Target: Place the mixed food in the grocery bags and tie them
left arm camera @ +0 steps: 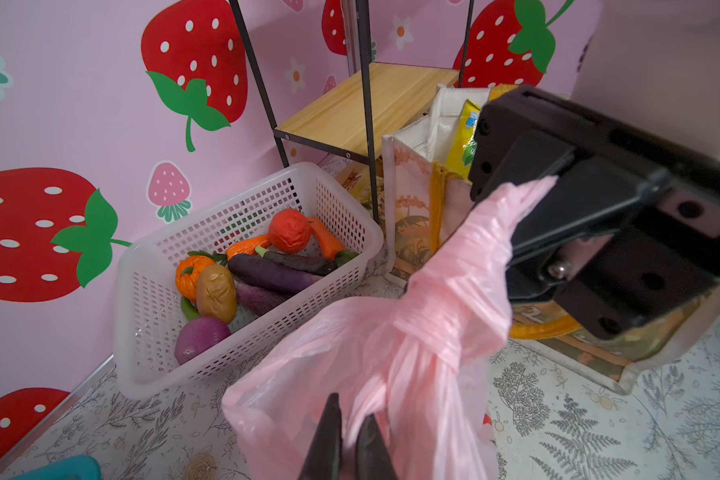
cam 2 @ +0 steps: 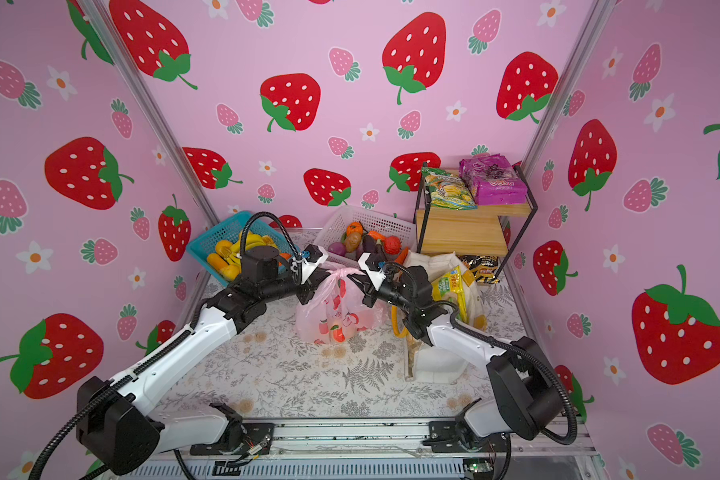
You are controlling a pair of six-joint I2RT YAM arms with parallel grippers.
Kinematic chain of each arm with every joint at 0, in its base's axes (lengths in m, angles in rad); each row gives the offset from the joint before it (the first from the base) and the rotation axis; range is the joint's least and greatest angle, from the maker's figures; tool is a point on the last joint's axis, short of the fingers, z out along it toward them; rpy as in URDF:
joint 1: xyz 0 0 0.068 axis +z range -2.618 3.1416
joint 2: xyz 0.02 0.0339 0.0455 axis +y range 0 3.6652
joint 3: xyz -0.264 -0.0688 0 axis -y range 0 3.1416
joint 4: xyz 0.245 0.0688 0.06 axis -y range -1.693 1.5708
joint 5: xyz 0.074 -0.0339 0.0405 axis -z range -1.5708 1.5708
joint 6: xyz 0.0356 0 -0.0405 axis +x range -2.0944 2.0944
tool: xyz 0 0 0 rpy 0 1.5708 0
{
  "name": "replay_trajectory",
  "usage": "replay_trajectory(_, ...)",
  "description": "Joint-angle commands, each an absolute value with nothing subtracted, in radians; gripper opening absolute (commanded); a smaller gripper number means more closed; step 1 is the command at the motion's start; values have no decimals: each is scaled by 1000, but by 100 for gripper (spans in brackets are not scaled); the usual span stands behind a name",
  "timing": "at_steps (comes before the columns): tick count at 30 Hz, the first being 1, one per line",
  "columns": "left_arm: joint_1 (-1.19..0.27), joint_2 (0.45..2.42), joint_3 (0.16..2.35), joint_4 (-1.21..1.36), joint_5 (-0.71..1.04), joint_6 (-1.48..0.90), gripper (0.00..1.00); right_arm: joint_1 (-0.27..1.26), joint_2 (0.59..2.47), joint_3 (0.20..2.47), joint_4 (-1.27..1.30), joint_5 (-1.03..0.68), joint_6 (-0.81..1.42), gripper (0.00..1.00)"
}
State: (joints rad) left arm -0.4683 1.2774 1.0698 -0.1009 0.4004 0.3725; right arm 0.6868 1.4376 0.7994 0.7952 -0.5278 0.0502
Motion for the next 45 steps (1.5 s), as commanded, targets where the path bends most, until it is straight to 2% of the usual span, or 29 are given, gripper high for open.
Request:
replay_trajectory(1, -465, 1270, 1058, -69, 404, 388, 7, 687, 1422, 825, 801, -537, 42, 0)
replay_trajectory(2, -465, 1270, 1059, -70, 402, 389, 2, 687, 1422, 825, 801, -535, 41, 0)
replay_trajectory(4, -465, 1266, 1060, -72, 396, 393, 0, 687, 1422, 825, 793, -527, 33, 0)
replay_trajectory(10, -466, 1220, 1046, -68, 372, 424, 0, 687, 1421, 854, 719, -467, 9, 0)
replay_trajectory(17, -472, 1169, 993, -8, 470, 451, 0, 691, 1446, 870, 709, -465, 24, 0)
replay_trajectory(28, -515, 1155, 974, -63, 338, 569, 0, 693, 1453, 894, 646, -467, -13, 0)
replay_trajectory(33, -514, 1176, 973, -55, 346, 555, 0, 693, 1442, 900, 592, -467, -42, 19)
replay_trajectory(38, -514, 1195, 975, -49, 356, 530, 0, 685, 1399, 877, 527, -412, -52, 46)
replay_trajectory(44, -514, 1200, 963, -27, 371, 499, 0, 664, 1280, 793, 495, -332, -9, 65)
replay_trajectory(45, -514, 1202, 963, -25, 372, 496, 0, 660, 1258, 780, 486, -328, -2, 71)
